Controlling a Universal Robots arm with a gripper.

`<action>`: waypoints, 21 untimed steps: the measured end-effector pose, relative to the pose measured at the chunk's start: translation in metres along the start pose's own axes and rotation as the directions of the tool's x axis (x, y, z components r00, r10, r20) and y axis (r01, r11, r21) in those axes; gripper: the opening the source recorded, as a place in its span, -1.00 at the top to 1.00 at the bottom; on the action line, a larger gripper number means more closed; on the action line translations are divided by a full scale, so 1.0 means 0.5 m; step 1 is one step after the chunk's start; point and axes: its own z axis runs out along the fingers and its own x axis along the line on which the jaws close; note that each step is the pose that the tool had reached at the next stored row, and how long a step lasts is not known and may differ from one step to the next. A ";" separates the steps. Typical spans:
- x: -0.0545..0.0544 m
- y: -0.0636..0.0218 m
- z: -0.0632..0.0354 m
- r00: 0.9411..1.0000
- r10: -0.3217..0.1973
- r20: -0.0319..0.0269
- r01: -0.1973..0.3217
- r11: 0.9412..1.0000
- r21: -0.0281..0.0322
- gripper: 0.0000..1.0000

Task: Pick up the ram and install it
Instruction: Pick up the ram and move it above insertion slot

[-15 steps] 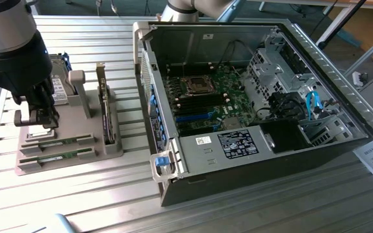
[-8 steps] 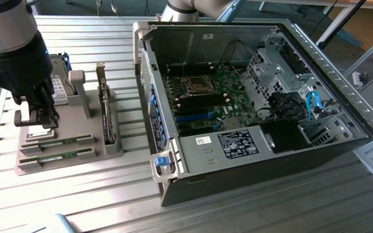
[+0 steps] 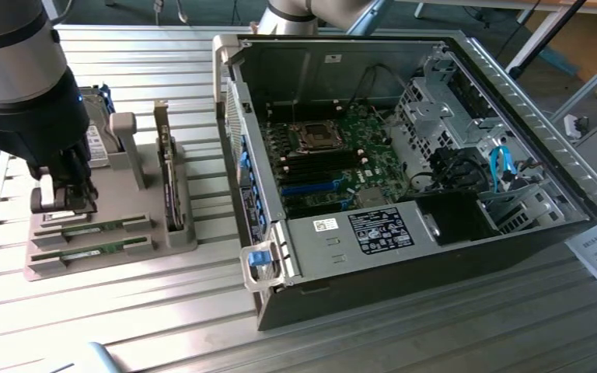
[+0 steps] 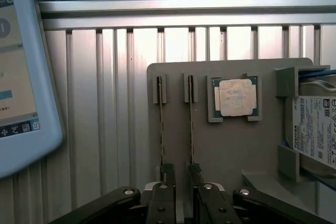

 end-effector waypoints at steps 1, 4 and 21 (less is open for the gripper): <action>0.000 0.000 0.001 1.000 0.000 0.000 0.000 1.000 0.000 0.52; 0.000 0.000 0.002 1.000 0.000 0.000 0.000 1.000 0.000 0.52; 0.001 0.000 0.036 1.000 0.000 0.000 0.000 1.000 0.000 0.52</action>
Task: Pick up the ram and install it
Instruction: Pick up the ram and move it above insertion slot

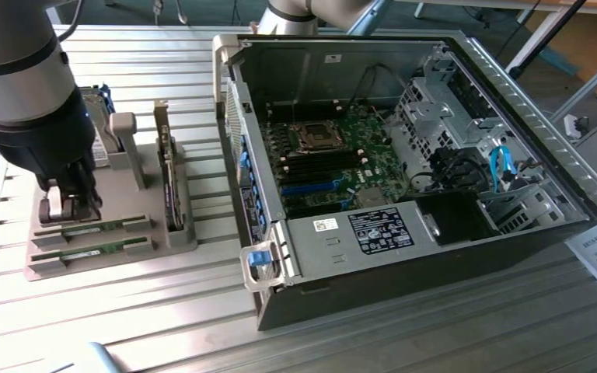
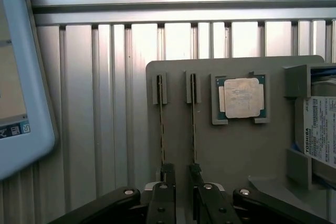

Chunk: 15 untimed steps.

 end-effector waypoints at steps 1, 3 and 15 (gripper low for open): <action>0.000 0.000 0.003 1.000 0.000 0.000 0.000 1.000 0.000 0.52; 0.000 0.000 0.007 1.000 0.000 0.000 0.000 1.000 0.000 0.52; 0.002 0.000 0.047 1.000 0.000 0.000 0.000 1.000 0.000 0.52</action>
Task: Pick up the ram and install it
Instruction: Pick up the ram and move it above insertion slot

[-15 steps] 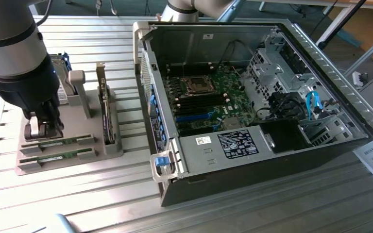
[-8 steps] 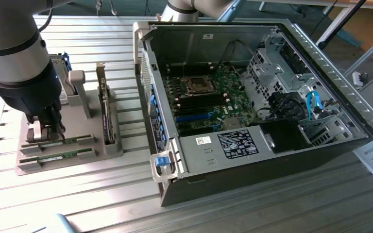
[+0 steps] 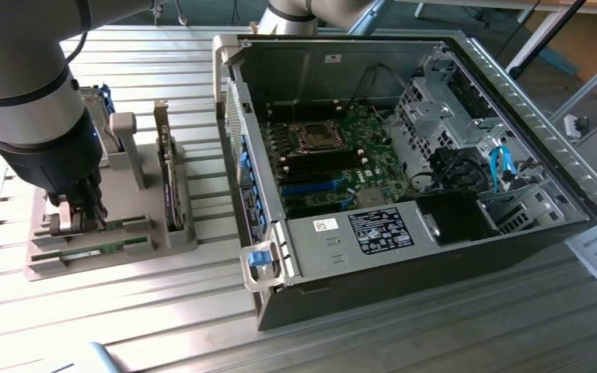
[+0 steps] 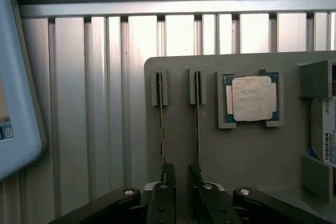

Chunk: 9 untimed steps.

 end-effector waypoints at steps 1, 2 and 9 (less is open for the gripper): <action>0.000 0.000 0.000 1.000 0.000 0.000 0.000 1.000 0.000 0.52; 0.000 0.000 0.000 1.000 0.000 -0.001 0.000 1.000 0.000 0.52; 0.010 0.000 0.002 1.000 0.000 -0.003 0.000 1.000 0.000 0.52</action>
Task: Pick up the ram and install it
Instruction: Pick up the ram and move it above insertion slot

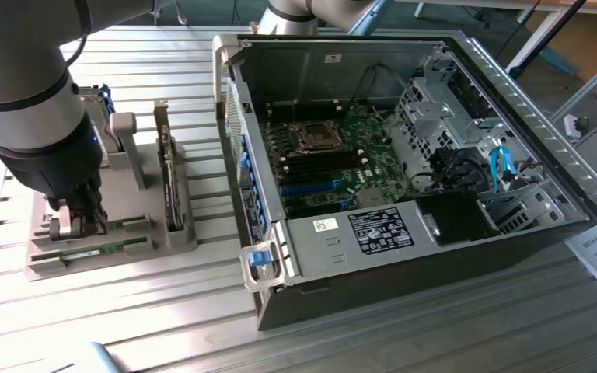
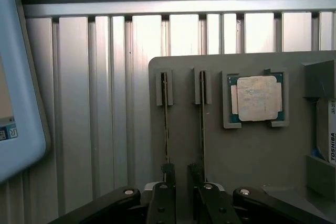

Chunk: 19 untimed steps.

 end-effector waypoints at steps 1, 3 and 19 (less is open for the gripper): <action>0.002 0.000 0.000 1.000 0.000 0.000 0.000 1.000 0.000 0.52; 0.005 0.000 0.001 1.000 0.000 0.000 0.000 1.000 0.000 0.52; 0.009 0.000 0.017 1.000 0.000 0.000 0.000 1.000 0.000 0.52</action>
